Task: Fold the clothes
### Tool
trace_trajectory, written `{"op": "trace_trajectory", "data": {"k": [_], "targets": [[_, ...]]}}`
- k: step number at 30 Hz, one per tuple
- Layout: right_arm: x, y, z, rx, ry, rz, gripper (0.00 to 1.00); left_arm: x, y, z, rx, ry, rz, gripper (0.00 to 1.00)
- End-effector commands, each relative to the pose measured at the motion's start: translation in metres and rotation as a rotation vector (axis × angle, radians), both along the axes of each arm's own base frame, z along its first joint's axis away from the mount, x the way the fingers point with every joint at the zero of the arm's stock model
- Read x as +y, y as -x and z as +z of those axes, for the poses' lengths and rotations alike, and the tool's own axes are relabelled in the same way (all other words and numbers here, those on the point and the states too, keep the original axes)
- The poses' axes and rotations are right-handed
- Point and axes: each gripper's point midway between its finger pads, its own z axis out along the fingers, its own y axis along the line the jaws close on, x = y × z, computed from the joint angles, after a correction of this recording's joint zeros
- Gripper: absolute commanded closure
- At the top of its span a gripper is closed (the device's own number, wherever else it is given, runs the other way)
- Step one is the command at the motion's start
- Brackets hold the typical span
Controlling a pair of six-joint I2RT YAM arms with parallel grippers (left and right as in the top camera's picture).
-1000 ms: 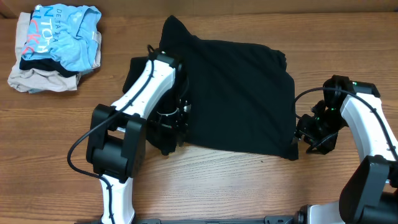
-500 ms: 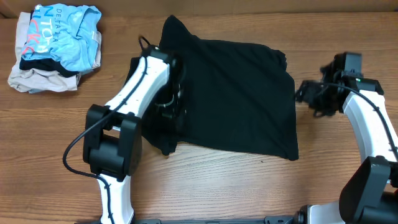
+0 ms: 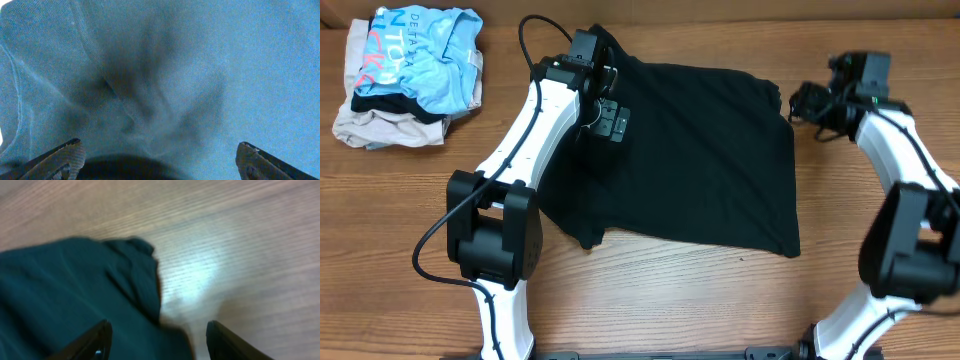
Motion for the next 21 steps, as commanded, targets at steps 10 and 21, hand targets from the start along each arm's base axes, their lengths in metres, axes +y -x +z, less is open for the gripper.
{"op": "trace_trajectory", "data": {"k": [10,21], "targets": [[0.008,-0.056,-0.049,0.072,0.066,0.089,0.46,0.005,-0.007,0.018,-0.045,0.009,0.031,0.00],[0.025,-0.055,-0.068,0.097,0.047,0.126,0.47,0.007,-0.006,0.018,-0.040,0.007,0.033,0.00]]}}
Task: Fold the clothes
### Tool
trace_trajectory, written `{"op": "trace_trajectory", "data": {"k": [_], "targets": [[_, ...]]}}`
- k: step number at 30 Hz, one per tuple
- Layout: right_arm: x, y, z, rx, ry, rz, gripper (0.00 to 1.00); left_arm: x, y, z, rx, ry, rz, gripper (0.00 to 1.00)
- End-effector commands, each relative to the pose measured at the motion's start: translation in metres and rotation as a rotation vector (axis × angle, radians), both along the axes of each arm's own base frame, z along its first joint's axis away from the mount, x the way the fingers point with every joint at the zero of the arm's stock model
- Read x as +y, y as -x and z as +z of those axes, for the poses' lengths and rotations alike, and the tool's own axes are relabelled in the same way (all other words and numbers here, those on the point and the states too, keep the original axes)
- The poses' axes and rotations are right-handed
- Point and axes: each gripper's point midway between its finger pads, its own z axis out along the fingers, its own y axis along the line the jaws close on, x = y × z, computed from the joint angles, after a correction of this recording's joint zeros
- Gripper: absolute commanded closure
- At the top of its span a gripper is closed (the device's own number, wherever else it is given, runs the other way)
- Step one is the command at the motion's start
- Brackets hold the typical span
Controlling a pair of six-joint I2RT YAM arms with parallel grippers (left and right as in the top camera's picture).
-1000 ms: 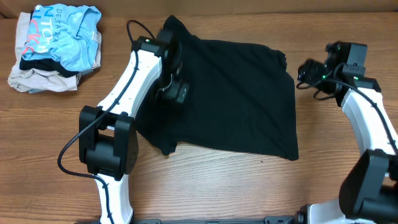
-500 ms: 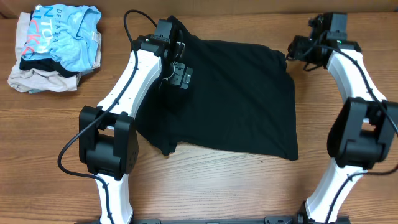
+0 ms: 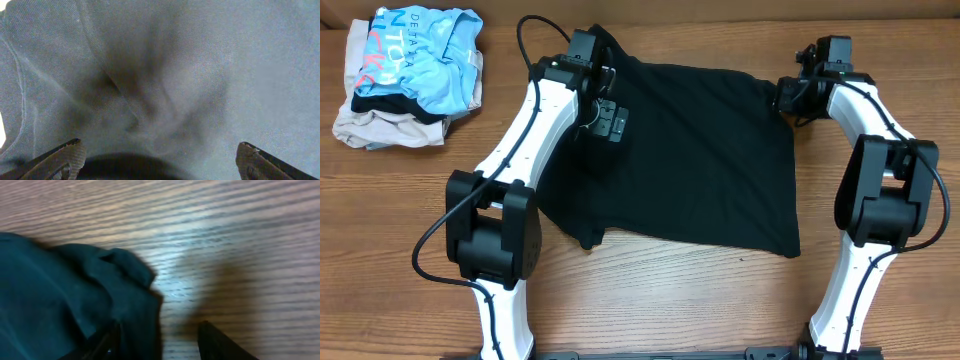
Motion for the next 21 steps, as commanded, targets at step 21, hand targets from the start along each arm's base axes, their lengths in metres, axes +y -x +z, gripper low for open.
{"op": "trace_trajectory", "data": {"k": [21], "targets": [[-0.024,-0.034,-0.009,-0.101,0.047,-0.233,0.78,0.005,-0.003,0.017,-0.031,0.000,0.027,0.00]]}}
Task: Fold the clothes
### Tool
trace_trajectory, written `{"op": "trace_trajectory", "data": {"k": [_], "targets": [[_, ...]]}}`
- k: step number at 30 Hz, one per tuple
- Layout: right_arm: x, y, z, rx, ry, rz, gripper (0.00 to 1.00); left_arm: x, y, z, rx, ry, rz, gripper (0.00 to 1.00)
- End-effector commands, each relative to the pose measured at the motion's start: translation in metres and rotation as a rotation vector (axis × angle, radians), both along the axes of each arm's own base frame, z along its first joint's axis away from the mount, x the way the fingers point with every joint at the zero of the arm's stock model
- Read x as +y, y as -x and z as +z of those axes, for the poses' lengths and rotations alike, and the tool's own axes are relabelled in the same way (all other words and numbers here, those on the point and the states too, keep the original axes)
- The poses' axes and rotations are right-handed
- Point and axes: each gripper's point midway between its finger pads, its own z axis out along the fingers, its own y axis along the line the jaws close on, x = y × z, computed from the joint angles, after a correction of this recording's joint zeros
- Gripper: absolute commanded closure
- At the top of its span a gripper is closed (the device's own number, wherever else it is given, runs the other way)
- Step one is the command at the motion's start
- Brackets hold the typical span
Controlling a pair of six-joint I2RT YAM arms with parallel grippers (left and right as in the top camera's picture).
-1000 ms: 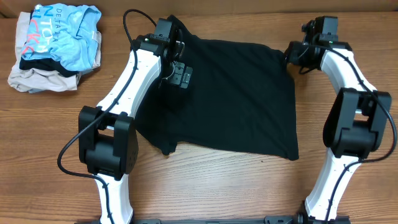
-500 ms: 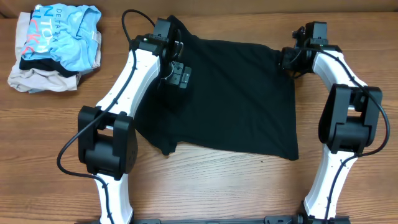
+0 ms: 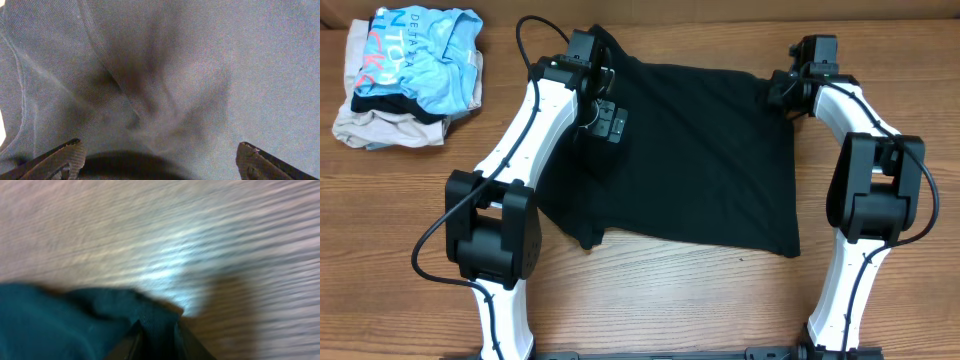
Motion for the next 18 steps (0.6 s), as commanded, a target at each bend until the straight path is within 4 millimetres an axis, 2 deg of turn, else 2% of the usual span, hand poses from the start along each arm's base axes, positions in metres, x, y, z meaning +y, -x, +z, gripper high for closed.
{"op": "trace_trajectory", "data": {"k": [1,7,10,11,14,16,18], "targets": [[-0.035,-0.007,-0.005,-0.016,0.040,-0.137,0.77,0.004,-0.005,0.017,-0.038,0.002,0.025,0.00],[-0.074,-0.008,-0.001,-0.042,0.080,-0.209,0.76,0.005,-0.005,0.017,-0.039,-0.005,0.027,0.00],[-0.088,-0.007,0.000,-0.048,0.080,-0.232,0.59,0.011,-0.006,0.017,-0.047,-0.037,0.037,0.00],[-0.094,-0.005,0.000,-0.044,0.076,-0.240,0.45,0.015,-0.007,0.018,-0.055,-0.060,0.044,0.00],[-0.096,-0.001,0.007,-0.018,0.052,-0.237,0.16,0.031,-0.012,0.024,-0.078,-0.123,0.073,0.00],[-0.095,0.000,0.021,-0.009,0.036,-0.230,0.06,0.043,-0.014,0.037,-0.085,-0.157,0.095,0.00],[-0.093,0.000,0.045,-0.011,0.027,-0.224,0.02,0.055,-0.015,0.057,-0.090,-0.173,0.120,0.00]]}}
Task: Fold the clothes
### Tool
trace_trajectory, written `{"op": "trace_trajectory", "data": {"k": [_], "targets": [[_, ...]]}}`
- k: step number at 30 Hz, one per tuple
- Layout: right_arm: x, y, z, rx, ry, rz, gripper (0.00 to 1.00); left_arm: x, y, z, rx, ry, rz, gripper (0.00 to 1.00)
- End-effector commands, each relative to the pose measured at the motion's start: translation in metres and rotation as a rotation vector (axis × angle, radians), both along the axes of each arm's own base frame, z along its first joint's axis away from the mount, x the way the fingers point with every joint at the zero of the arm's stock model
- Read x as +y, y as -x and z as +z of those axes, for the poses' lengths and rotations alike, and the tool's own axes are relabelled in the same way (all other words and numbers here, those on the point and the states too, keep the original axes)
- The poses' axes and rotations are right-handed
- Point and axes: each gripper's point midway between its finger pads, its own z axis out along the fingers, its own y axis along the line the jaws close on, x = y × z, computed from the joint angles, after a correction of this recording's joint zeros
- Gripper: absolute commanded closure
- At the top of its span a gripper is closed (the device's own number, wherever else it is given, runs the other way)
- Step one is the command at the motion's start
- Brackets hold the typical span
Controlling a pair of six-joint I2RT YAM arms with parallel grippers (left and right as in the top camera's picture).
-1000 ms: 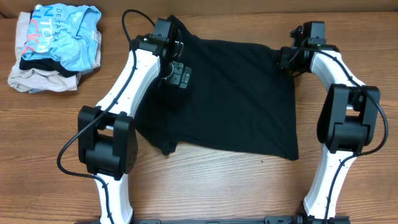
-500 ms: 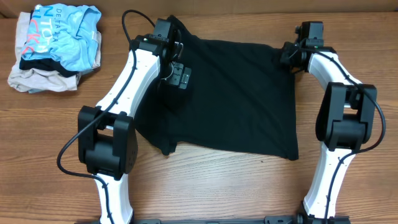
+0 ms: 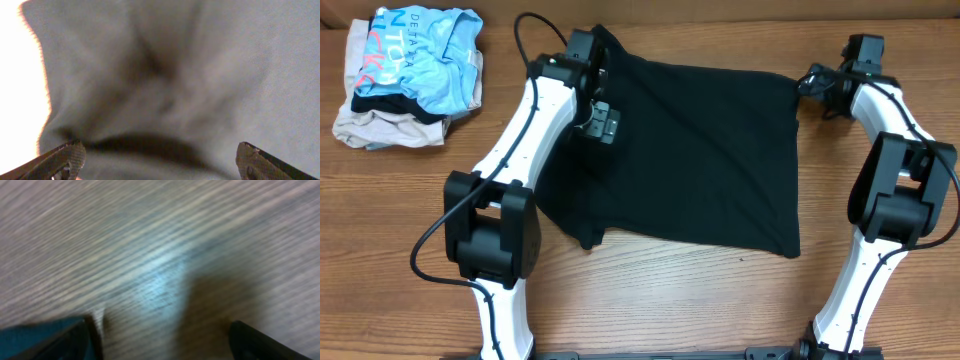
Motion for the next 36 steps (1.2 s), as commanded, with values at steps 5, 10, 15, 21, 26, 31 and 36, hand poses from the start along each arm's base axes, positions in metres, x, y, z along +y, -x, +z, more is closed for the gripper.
{"op": "trace_trajectory", "data": {"k": [5,10,15,21,26,31,36], "targets": [[0.038,0.010,0.133,-0.061,-0.115,0.137,0.01,0.069,-0.012,0.117,-0.132,-0.024,0.207,0.00],[0.074,0.049,0.178,-0.022,-0.180,0.236,0.02,0.095,-0.004,0.137,-0.117,0.106,0.338,0.00],[0.091,0.075,0.184,0.051,-0.189,0.254,0.02,0.119,-0.006,0.121,-0.072,0.230,0.356,0.00],[0.095,0.090,0.174,0.127,-0.200,0.251,0.03,0.122,-0.018,0.078,-0.062,0.364,0.208,0.00],[0.094,0.099,0.170,0.167,-0.202,0.243,0.05,0.123,-0.011,0.022,-0.009,0.391,0.200,0.02],[0.091,0.104,0.167,0.192,-0.187,0.231,0.07,0.115,0.007,-0.025,0.055,0.408,0.200,0.07],[0.091,0.106,0.167,0.201,-0.184,0.229,0.07,0.107,0.021,-0.056,0.085,0.446,0.201,0.16]]}}
